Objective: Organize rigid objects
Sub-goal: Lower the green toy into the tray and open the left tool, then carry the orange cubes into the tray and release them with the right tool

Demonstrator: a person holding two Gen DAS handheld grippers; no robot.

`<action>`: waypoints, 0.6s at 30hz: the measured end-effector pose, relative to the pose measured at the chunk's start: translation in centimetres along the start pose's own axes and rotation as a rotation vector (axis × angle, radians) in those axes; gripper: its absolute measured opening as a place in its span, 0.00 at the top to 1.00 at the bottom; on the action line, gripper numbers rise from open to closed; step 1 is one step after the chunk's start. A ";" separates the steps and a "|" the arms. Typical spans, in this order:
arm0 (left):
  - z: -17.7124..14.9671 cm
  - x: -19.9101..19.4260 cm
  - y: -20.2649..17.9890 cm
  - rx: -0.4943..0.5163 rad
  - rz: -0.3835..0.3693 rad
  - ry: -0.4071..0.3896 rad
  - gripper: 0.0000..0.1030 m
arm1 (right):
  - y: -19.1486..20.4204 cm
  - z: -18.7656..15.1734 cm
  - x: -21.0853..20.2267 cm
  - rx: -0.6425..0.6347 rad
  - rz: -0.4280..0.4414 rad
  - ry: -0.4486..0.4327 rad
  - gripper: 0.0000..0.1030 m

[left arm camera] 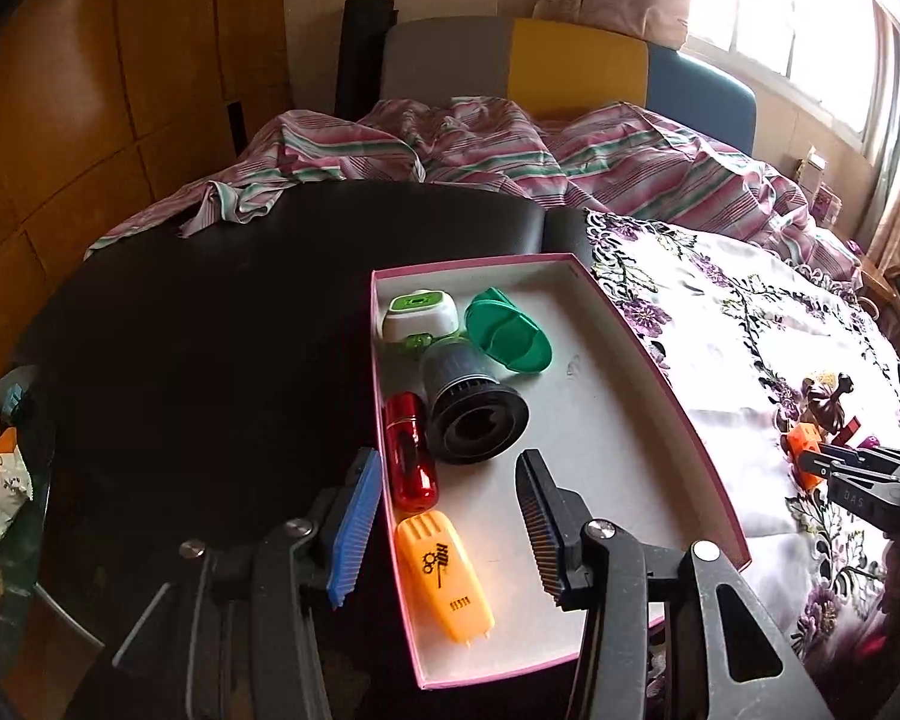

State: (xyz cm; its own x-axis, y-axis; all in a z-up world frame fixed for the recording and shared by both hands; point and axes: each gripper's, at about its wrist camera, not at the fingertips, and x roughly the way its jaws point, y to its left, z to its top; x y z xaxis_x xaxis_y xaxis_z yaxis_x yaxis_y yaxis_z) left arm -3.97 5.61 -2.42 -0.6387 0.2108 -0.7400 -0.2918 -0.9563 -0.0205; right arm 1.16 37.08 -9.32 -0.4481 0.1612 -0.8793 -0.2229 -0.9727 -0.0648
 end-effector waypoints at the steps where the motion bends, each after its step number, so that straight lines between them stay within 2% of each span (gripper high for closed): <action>1: -0.1 -0.1 0.1 -0.003 -0.001 -0.002 0.54 | 0.0 0.0 0.0 0.001 0.000 0.000 0.80; 12: -0.7 -0.1 1.4 -0.024 -0.010 0.009 0.54 | 0.0 0.4 0.0 0.013 -0.003 0.004 0.81; 18: -0.8 -0.2 1.8 -0.033 -0.011 0.009 0.54 | 1.2 1.8 -1.9 0.014 0.043 -0.057 0.82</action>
State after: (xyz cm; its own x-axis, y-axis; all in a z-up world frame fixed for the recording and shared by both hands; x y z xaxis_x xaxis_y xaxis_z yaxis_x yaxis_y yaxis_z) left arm -3.81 3.70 -2.86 -0.6293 0.2198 -0.7454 -0.2752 -0.9600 -0.0508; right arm 0.17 35.96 -6.86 -0.5056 0.1293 -0.8530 -0.2145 -0.9765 -0.0209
